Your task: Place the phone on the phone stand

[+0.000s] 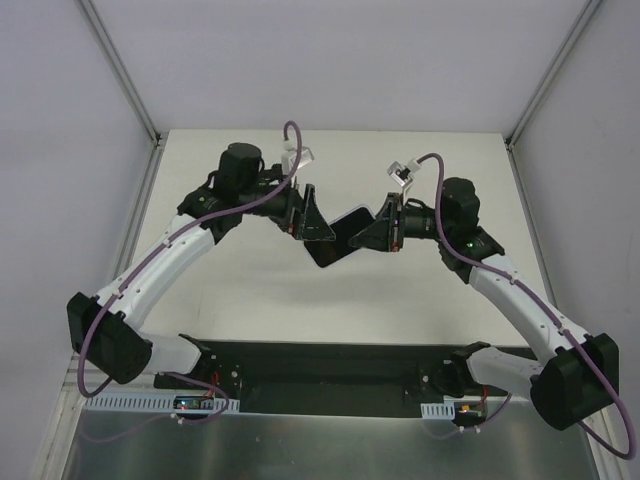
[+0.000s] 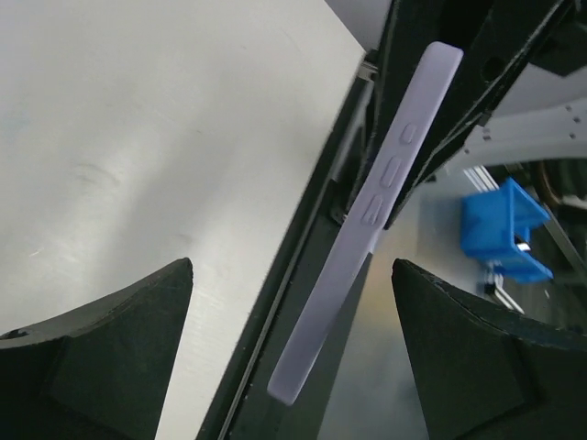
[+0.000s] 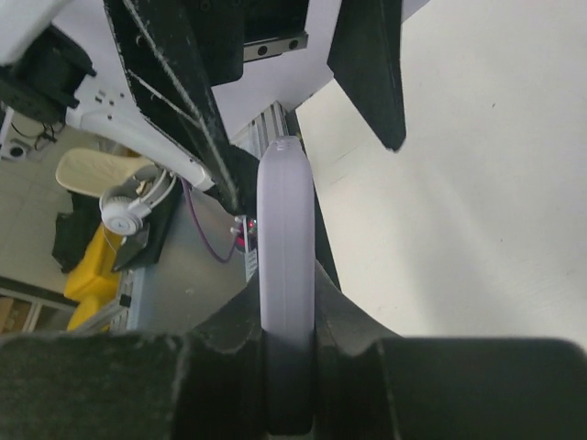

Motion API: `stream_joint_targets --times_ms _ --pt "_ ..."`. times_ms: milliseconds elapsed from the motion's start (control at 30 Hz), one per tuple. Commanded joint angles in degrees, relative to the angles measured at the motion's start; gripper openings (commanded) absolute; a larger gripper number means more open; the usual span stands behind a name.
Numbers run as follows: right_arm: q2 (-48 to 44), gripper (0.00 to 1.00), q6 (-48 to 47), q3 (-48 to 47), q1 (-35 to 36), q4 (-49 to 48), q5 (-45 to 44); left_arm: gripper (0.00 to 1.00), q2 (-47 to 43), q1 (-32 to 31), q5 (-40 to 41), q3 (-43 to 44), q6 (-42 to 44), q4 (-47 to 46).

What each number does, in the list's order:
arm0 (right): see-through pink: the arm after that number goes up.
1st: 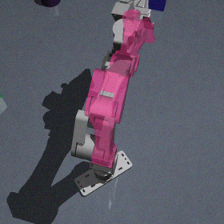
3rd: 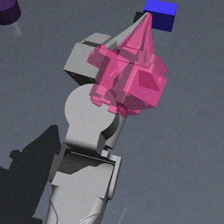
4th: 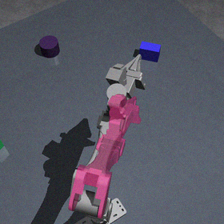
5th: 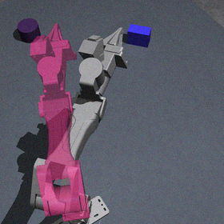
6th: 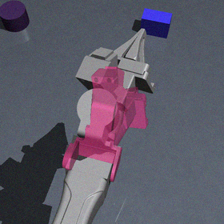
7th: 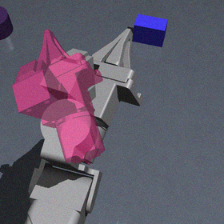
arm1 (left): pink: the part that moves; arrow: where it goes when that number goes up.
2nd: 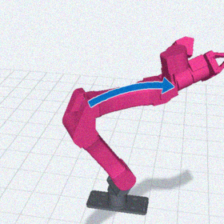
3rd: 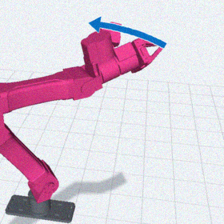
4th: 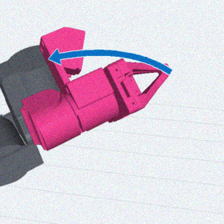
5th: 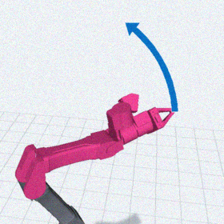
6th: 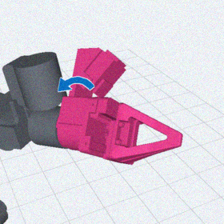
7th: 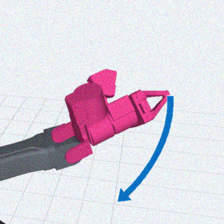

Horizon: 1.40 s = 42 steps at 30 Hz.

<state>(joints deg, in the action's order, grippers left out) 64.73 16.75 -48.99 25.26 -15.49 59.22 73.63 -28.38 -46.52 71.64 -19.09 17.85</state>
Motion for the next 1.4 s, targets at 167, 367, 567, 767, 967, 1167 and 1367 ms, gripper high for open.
stream_joint_targets --times_ms 167,367,567,767,967,1167,1367 --pt "-3.38 0.01 -14.91 -7.17 1.90 16.80 5.38 0.68 5.38 -8.44 -20.09 7.11 7.23 0.17" --pt "-3.47 0.01 -14.73 -8.14 2.69 16.98 5.73 0.21 4.95 -9.32 -18.79 6.94 9.33 1.40" --pt "-3.12 0.13 -14.47 -8.40 3.13 17.07 4.68 0.00 2.58 -9.32 -12.65 6.50 11.53 2.28" --pt "-3.20 0.74 -9.21 -3.49 6.29 6.49 -5.59 0.00 -3.83 -9.32 7.64 4.84 8.73 1.15" --pt "-1.89 0.74 3.18 4.77 11.83 -18.12 -14.04 0.00 -9.46 -9.32 7.06 -1.83 -2.43 -12.64" --pt "3.03 0.36 16.98 7.24 13.68 -42.39 -14.84 0.00 -12.98 -9.32 4.69 -9.14 -11.57 -27.50" --pt "2.77 0.01 17.71 8.21 14.03 -45.09 -14.49 0.05 -15.09 -9.24 4.16 -13.72 -17.47 -35.19"
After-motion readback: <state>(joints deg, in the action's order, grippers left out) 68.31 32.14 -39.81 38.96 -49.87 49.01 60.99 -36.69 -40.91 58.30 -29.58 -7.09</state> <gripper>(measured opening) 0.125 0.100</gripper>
